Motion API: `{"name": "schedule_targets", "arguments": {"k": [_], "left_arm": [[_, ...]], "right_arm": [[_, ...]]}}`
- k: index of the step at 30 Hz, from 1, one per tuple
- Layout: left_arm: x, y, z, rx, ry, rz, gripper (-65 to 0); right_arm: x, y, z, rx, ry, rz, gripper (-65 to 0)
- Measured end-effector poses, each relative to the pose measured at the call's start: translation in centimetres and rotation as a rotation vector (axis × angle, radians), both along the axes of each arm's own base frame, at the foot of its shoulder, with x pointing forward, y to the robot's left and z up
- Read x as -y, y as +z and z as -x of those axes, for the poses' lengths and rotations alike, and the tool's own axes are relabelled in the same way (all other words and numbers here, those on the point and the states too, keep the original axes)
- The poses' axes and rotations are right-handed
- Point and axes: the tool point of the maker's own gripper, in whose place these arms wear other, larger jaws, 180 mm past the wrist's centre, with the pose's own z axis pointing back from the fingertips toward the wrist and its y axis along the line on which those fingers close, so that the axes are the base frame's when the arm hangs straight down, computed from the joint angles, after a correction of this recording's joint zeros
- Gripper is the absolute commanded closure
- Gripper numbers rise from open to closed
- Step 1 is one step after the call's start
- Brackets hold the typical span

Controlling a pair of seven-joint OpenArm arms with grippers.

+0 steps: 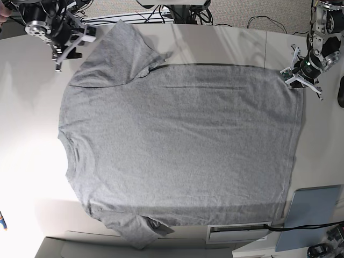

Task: Fold the T-shirt properly
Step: 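Lower both grippers and grasp the shirt's sleeve-side edge at collar and hem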

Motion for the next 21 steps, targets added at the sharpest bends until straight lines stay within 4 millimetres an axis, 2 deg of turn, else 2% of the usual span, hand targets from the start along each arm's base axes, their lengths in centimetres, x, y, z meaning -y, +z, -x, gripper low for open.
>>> {"name": "schedule_targets", "arguments": {"k": [3,7,10,21], "left_arm": [[0.0,0.0,0.0,0.0,0.001,0.001,0.0],[0.0,0.0,0.0,0.0,0.001,0.002,0.0],[0.0,0.0,0.0,0.0,0.001,0.002,0.0],[0.0,0.0,0.0,0.0,0.001,0.002,0.0]], "right_arm": [[-0.7,-0.5,-0.7,0.007,0.015,-0.005,-26.5],[-1.2,-1.8,-0.7,-0.021,0.025,-0.017,-26.5],[-1.5,-2.4,-1.7,-0.008,0.026,-0.024,-26.5],[-3.2,-2.9,-4.9,0.044,0.071,-0.042,-25.4]]}}
